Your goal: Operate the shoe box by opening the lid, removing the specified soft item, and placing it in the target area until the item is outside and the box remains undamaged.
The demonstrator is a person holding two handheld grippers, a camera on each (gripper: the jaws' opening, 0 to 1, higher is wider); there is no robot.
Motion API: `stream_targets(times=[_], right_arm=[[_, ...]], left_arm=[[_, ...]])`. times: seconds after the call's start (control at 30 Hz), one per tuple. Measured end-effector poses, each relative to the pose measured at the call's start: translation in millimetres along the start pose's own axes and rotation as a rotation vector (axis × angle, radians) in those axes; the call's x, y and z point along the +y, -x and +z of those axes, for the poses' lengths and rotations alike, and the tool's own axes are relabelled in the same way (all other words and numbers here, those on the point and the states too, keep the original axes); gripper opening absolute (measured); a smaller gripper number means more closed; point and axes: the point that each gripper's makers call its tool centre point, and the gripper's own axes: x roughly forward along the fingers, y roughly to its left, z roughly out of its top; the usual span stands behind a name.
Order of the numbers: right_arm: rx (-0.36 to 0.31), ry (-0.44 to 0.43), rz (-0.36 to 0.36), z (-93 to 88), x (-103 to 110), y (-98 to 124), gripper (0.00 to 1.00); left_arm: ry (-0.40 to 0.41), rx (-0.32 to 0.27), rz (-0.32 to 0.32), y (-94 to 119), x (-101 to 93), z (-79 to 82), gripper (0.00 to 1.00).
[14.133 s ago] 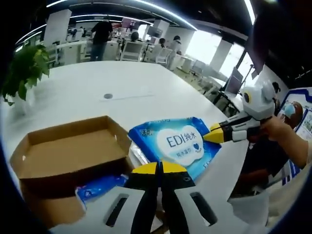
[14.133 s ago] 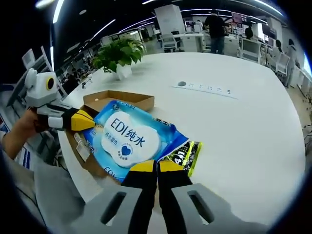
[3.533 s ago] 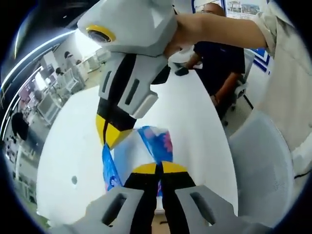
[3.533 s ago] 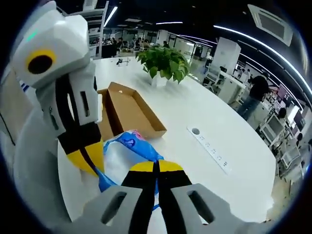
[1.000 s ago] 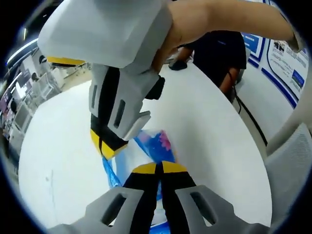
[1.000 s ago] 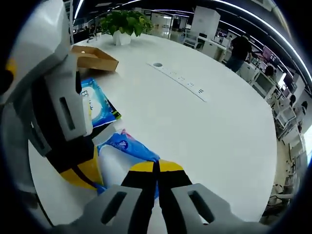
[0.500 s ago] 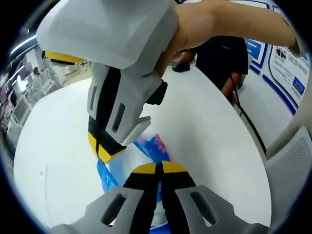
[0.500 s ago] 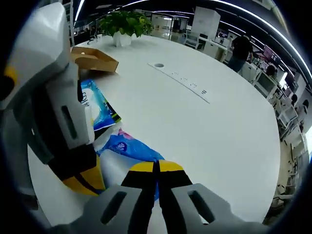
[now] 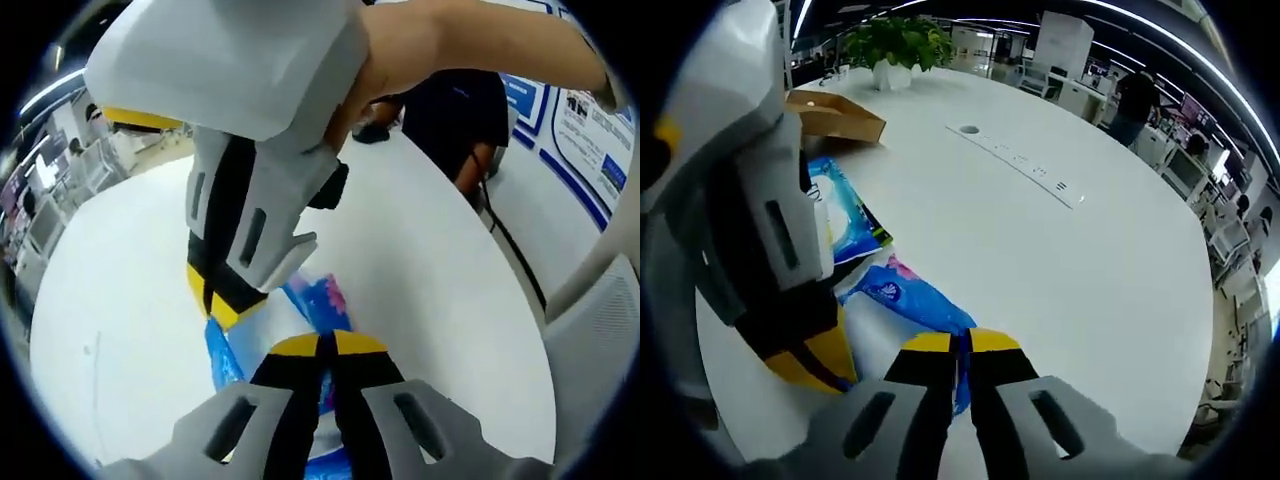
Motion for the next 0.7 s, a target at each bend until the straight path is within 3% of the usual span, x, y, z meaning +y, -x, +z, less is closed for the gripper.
stream_targets(times=[0.33,0.7], right_arm=[[-0.021,-0.032,-0.018,10.6,9,17,0.17],[-0.056,-0.058,-0.055,22.8,22,46,0.31]], left_arm=[[-0.032,0.001,0.020,16,-9.1,-1.3,0.19],[0.053,-0.043,0.065,51,-15.1,-5.6,0.33]])
